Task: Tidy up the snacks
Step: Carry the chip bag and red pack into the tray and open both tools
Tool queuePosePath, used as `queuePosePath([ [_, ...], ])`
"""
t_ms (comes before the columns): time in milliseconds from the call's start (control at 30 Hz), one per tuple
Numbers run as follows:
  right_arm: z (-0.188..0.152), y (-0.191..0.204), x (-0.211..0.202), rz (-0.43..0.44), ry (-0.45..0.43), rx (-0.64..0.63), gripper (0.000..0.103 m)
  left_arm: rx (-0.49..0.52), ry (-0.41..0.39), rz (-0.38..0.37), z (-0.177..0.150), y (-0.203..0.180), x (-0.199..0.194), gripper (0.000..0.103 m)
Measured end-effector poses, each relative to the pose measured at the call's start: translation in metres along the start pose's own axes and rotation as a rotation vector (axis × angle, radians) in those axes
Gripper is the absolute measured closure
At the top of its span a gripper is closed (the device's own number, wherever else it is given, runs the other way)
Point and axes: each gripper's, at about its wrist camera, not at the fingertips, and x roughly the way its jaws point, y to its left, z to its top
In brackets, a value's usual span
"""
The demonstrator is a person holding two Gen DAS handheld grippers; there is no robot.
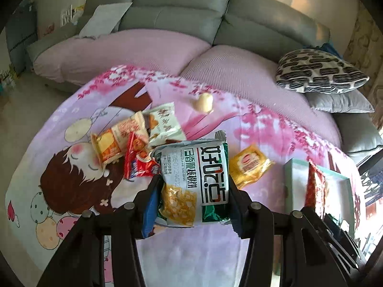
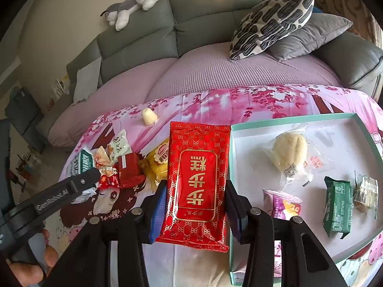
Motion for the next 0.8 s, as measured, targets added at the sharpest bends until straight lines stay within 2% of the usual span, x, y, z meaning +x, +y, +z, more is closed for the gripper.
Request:
queuePosePath([
  [267,0.009,-0.030,-0.014,-0.048,-0.046,0.077,0.055,0.087,-0.017,-0.088,-0.005,-0.038,-0.002,0.051],
  [400,0.014,-0.059,-0.022,-0.107,-0.065,0.144,0.055,0.113,0.005,-0.155,-0.009,-0.056,0.000,0.051],
  [800,0.018,-0.130,-0.036,-0.292,-0.077,0.245,0.055,0.256,0.050,-0.234,-0.016,-0.116,0.026,0.051],
])
